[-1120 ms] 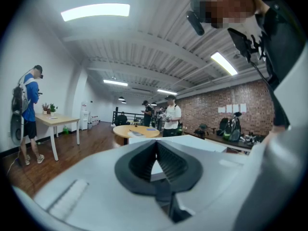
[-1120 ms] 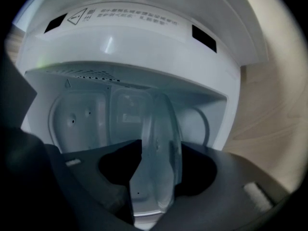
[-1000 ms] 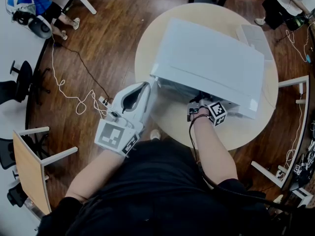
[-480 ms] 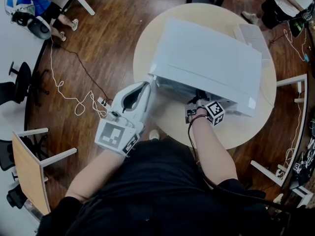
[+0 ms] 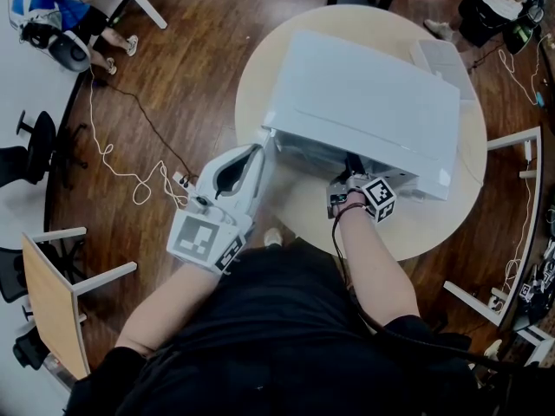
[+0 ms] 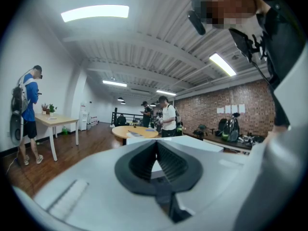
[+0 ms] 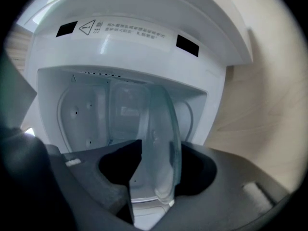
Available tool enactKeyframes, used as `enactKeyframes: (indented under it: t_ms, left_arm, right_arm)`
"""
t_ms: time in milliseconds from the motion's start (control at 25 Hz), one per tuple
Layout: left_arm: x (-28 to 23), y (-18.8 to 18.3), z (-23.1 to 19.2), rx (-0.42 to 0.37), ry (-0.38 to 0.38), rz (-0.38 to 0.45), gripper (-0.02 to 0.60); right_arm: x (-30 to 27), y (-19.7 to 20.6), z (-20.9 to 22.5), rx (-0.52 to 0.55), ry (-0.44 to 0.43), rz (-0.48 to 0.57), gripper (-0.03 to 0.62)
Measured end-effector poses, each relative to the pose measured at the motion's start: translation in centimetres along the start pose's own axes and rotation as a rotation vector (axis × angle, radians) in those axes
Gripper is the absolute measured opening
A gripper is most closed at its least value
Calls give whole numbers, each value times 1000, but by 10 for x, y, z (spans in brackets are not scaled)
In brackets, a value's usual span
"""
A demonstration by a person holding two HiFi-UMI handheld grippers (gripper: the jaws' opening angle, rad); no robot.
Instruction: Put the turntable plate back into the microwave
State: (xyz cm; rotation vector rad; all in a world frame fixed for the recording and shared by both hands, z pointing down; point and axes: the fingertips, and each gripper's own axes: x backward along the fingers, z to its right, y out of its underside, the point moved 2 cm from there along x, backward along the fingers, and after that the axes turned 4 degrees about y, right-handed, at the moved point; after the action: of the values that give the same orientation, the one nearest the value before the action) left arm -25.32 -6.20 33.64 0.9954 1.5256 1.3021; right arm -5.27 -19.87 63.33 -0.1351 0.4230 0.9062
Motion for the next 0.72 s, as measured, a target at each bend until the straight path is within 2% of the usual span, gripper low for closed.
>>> enactKeyframes:
  t_ms: [720]
  left_arm:
    - [4, -1, 7, -4, -4, 3, 2]
  right_arm:
    - [7, 0, 8, 15, 50, -36, 195]
